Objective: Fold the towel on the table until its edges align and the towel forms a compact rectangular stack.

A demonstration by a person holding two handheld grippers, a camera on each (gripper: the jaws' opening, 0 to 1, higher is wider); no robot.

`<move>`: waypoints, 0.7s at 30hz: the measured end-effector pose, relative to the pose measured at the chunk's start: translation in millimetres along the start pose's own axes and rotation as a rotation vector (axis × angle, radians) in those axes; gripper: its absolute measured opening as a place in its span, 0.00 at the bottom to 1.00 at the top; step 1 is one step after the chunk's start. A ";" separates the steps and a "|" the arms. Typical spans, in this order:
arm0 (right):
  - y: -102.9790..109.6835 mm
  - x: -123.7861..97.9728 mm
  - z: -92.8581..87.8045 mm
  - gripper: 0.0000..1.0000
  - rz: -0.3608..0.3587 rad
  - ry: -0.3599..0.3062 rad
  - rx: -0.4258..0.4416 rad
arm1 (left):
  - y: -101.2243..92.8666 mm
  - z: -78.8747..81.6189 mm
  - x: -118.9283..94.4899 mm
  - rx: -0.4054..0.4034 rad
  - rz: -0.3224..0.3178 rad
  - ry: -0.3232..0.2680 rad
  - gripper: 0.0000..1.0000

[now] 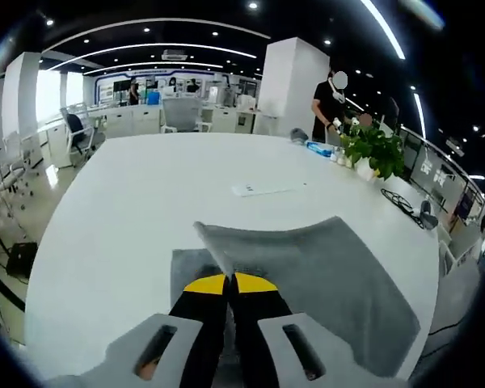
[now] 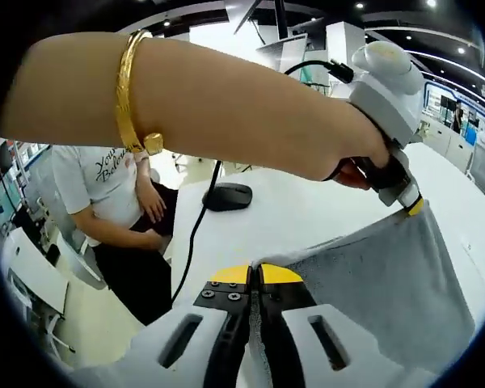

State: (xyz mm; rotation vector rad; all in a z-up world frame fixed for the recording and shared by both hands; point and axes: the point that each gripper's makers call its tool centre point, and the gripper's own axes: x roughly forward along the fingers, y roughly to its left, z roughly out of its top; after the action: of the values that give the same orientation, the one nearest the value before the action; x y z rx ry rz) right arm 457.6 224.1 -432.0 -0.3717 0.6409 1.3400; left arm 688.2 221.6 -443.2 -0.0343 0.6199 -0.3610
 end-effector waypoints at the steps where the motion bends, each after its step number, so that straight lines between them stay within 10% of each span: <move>1: 0.1 3.0 -0.7 0.00 0.005 0.007 -0.002 | 2.7 -3.3 2.4 -0.009 -0.006 0.008 0.01; 21: 4.1 33.8 -12.0 0.05 0.030 0.041 -0.034 | 42.7 -46.2 9.6 -0.097 0.127 0.070 0.10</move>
State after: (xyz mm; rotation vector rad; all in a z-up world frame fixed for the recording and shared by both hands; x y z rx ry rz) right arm 454.3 244.2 -461.9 -0.4193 0.6607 1.3762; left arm 682.6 261.8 -492.2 -0.0746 0.7054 -0.2097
